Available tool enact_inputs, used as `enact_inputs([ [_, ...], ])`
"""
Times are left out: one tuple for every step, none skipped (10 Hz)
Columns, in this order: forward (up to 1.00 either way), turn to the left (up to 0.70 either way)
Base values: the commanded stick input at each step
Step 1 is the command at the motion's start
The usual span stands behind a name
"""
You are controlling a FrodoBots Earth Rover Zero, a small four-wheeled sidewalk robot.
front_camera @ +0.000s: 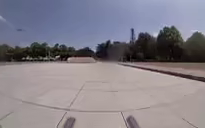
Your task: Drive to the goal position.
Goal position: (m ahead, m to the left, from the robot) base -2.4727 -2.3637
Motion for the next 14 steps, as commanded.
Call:
enact_inputs([
  [1.00, 0.00],
  [1.00, 0.16],
  [1.00, 0.27],
  [1.00, 0.27],
  [1.00, 0.27],
  [1.00, 0.27],
  [1.00, 0.27],
  [0.29, 0.40],
  [0.00, 0.45],
  [0.00, 0.45],
  [0.00, 0.45],
  [0.00, 0.45],
  [0.00, 0.45],
  [0.00, 0.45],
])
